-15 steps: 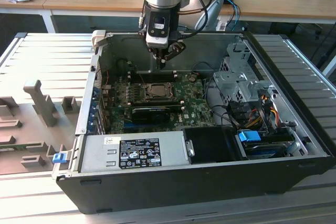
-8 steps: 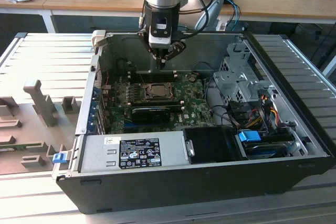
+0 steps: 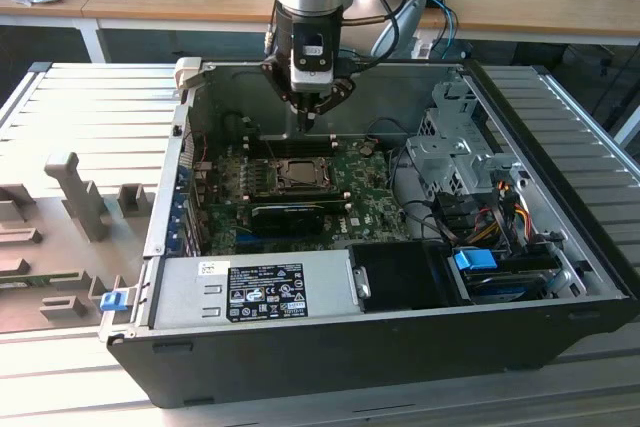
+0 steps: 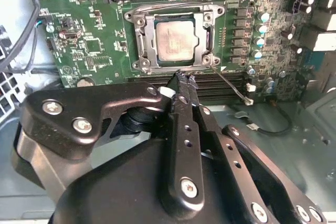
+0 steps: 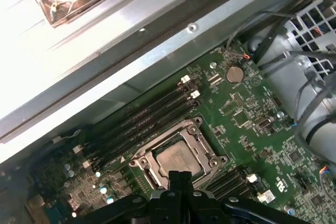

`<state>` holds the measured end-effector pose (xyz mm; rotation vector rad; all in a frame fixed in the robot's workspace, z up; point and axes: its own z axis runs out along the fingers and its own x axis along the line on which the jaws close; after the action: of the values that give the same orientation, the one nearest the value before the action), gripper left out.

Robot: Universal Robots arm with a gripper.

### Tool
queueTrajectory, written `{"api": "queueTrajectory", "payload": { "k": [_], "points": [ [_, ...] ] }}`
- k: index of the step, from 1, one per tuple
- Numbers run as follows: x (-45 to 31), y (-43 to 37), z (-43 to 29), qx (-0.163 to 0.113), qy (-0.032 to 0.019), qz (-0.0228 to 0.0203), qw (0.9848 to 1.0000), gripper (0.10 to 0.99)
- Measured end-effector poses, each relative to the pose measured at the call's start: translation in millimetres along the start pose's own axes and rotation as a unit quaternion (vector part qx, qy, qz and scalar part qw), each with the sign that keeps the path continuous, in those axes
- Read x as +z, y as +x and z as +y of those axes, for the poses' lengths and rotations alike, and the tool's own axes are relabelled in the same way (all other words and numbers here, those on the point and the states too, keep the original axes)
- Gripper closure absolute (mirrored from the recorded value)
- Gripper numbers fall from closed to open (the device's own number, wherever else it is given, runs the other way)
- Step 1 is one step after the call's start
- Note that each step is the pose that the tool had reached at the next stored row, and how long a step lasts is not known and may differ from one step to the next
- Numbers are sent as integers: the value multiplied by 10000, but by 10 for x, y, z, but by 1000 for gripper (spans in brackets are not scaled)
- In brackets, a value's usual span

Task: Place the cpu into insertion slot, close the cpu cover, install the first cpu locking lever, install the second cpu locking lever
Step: 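Install the first cpu locking lever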

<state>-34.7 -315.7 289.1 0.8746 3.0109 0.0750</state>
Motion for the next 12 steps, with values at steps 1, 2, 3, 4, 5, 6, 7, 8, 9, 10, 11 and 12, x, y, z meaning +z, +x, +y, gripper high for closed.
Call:
{"api": "queueTrajectory", "payload": {
  "k": [1,2,3,4,5,6,7,8,9,10,11,12],
  "points": [
    [0,0,0,-95,1,5,10000,980],
    [0,0,0,-166,1,8,9999,980],
    [0,0,0,-273,2,13,9996,980],
    [0,0,0,-360,3,17,9994,980],
    [0,0,0,-446,3,21,9990,980],
    [0,0,0,-542,5,26,9985,980],
    [0,0,0,-711,6,34,9975,980],
    [0,0,0,-809,7,38,9967,980],
    [-1,0,0,-900,8,43,9959,980],
    [0,0,-1,-1062,9,50,9943,980],
    [0,0,0,-1145,9,54,9934,980],
    [0,0,0,-1227,10,58,9924,980]
  ]
}}
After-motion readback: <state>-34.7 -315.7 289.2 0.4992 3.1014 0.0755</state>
